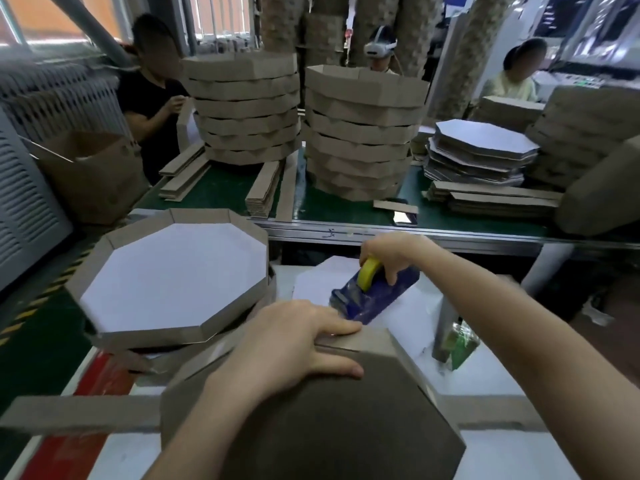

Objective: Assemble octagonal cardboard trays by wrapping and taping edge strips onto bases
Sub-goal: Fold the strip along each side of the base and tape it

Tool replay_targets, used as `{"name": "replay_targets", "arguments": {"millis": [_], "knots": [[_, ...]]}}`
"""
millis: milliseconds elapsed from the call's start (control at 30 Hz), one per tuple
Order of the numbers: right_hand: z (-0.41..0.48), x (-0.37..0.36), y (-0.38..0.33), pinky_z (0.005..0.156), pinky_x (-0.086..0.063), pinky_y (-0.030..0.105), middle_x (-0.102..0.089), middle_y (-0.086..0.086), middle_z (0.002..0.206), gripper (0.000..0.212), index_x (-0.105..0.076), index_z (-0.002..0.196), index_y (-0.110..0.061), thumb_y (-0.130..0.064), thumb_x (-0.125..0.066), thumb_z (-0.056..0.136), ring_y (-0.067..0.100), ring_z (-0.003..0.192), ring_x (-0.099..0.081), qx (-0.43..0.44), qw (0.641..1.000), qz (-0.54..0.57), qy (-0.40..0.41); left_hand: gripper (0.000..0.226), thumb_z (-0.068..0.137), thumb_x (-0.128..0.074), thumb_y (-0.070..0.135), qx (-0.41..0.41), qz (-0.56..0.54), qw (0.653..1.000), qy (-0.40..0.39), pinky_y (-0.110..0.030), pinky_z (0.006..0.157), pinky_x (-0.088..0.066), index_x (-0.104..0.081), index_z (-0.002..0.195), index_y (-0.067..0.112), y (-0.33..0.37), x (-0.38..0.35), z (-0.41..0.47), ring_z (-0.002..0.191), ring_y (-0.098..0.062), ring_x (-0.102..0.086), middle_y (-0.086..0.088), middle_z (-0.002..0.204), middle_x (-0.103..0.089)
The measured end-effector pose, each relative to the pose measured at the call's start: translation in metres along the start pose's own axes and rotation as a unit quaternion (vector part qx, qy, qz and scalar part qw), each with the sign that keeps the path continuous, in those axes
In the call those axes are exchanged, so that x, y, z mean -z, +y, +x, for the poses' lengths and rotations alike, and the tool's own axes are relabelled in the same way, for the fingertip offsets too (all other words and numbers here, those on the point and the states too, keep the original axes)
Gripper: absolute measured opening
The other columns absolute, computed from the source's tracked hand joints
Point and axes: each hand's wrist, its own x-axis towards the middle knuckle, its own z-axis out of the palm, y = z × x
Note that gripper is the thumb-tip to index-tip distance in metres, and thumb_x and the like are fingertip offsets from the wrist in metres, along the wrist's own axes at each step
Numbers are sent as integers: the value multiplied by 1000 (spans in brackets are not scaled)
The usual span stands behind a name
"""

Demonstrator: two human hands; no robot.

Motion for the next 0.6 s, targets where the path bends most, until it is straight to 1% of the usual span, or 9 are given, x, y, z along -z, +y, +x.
{"name": "replay_targets", "arguments": {"millis": [100, 167, 200, 267, 367, 433, 533, 567, 600], "knots": [[2, -19, -3, 82, -51, 40, -61, -1, 121, 68, -58, 124, -26, -6, -87, 65, 28, 104, -58, 53, 994, -89, -43, 67, 70, -48, 84, 6, 6, 1000, -3, -24, 76, -40, -49, 130, 55, 8, 0, -4, 99, 1, -48, 25, 110, -60], [8, -32, -4, 88, -49, 40, -60, 0, 123, 61, -56, 124, -24, -7, -83, 72, 27, 106, -58, 94, 984, -147, -32, 65, 72, -52, 82, 19, 5, 1000, -4, -27, 83, -41, -50, 131, 54, 9, 0, -3, 99, 0, -48, 23, 110, -60], [12, -40, -4, 97, -44, 42, -59, -1, 126, 59, -54, 128, -24, -8, -79, 77, 27, 111, -58, 116, 977, -176, -16, 64, 72, -53, 81, 25, 5, 1000, -4, -26, 83, -41, -50, 130, 54, 9, 0, -2, 98, 0, -48, 22, 110, -61], [18, -61, -6, 117, -22, 49, -56, 0, 133, 54, -51, 135, -22, -4, -66, 87, 25, 126, -51, 157, 964, -214, 22, 63, 72, -54, 80, 30, 7, 1000, -4, -24, 81, -39, -50, 130, 55, 9, -1, -1, 96, -1, -48, 20, 108, -61], [28, -91, -14, 121, -4, 54, -47, 2, 146, 43, -49, 139, -21, -5, -49, 98, 23, 144, -31, 166, 956, -231, 73, 65, 71, -50, 83, 29, 7, 1000, -6, -16, 74, -35, -50, 130, 55, 7, 0, 0, 94, 0, -48, 22, 107, -61], [29, -100, -20, 121, -3, 54, -30, 5, 159, 50, -44, 145, -20, -5, -51, 97, 24, 151, -15, 135, 970, -186, 77, 67, 70, -46, 86, 37, 3, 999, -4, -14, 73, -32, -49, 130, 56, 5, 0, -1, 94, 0, -48, 22, 108, -60], [15, -102, -25, 122, -12, 49, -5, 3, 167, 83, -22, 157, -24, 7, -59, 89, 26, 154, -3, 55, 989, -36, 131, 71, 67, -40, 90, 39, 15, 999, 12, -13, 73, -31, -49, 129, 57, 5, -2, -3, 99, 0, -48, 24, 110, -58], [8, -104, -28, 121, -18, 47, -4, 3, 167, 87, -20, 158, -24, 11, -58, 88, 27, 153, -5, 7, 982, 61, 180, 72, 66, -37, 91, 37, 17, 999, 16, -13, 72, -31, -49, 129, 57, 6, -3, -5, 100, 0, -48, 25, 110, -58], [1, -107, -33, 118, -27, 45, -10, 5, 166, 84, -24, 157, -21, 13, -55, 87, 29, 152, -11, -55, 953, 177, 241, 73, 66, -35, 92, 35, 19, 999, 19, -13, 71, -31, -49, 128, 58, 7, -4, -7, 98, 0, -48, 27, 109, -57]]}}
